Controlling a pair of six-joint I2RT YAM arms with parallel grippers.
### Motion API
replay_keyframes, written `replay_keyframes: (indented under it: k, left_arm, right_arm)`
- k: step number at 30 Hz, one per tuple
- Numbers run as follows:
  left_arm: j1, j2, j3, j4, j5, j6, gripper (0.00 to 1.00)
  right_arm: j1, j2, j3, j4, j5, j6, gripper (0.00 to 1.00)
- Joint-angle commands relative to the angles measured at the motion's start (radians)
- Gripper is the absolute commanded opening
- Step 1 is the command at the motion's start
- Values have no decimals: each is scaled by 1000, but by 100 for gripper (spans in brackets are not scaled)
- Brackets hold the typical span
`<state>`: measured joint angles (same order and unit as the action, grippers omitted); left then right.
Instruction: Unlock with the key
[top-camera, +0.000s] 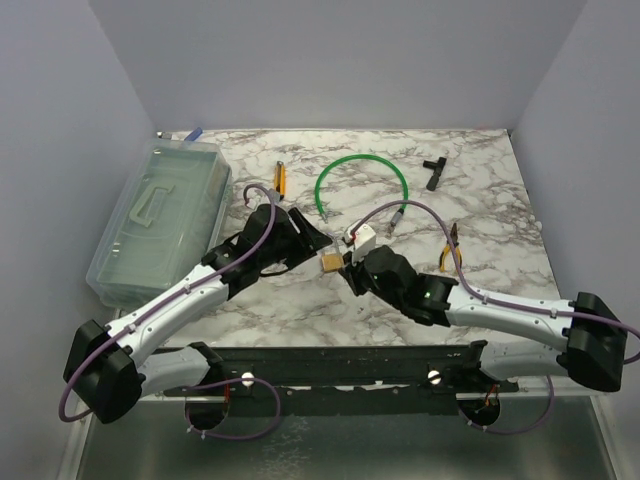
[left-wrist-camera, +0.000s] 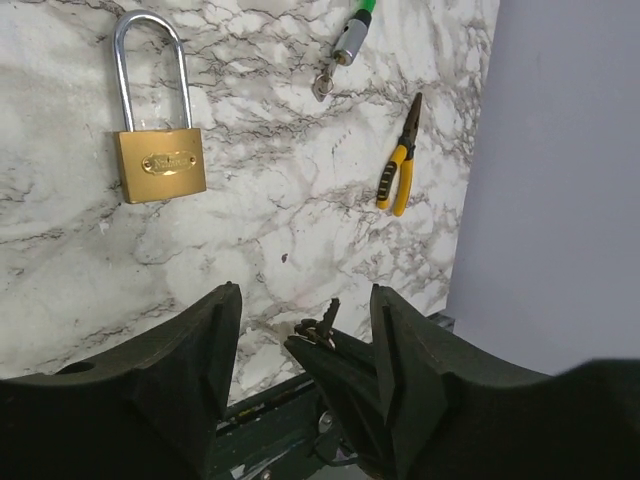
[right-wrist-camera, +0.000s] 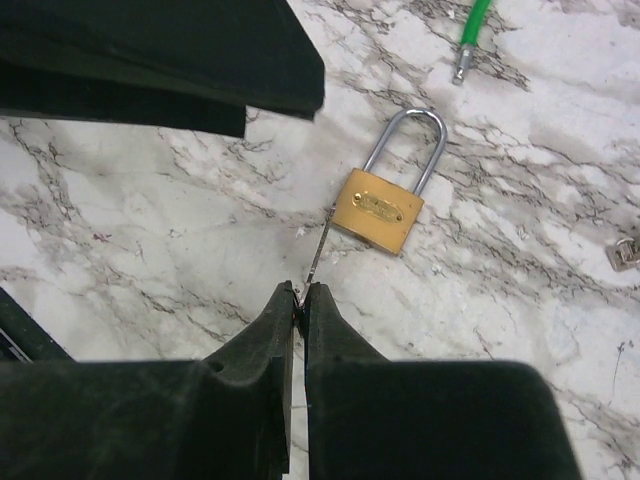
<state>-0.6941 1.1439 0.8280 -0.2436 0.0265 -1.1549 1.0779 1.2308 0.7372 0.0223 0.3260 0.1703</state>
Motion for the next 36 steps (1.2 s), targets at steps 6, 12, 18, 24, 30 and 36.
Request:
replay_keyframes:
  k: [6,12,18,24,30,36]
  left_arm:
    - [-5,34,60,-158,-83,156,64]
    - [-11,105,126,-230,-191,302,98]
    - [-7,68,107,-177,-275,411,99]
    - [9,148,182,-262,-252,403,98]
    - [-6,242,240,-305,-225,379,95]
    - [-28,316,288,-321,-235,371,95]
  right_arm:
    - [-20,-132,-115,1,88,200,0]
    - [-25,-216,-178,5,103,261,0]
    - [-26,-276,-216,7,101,280,0]
    - [-26,-292,-242,9,109,301,0]
    - [-40,-324,-286,21,103,328,0]
    - [-72,-359,-309,26,73,334,1]
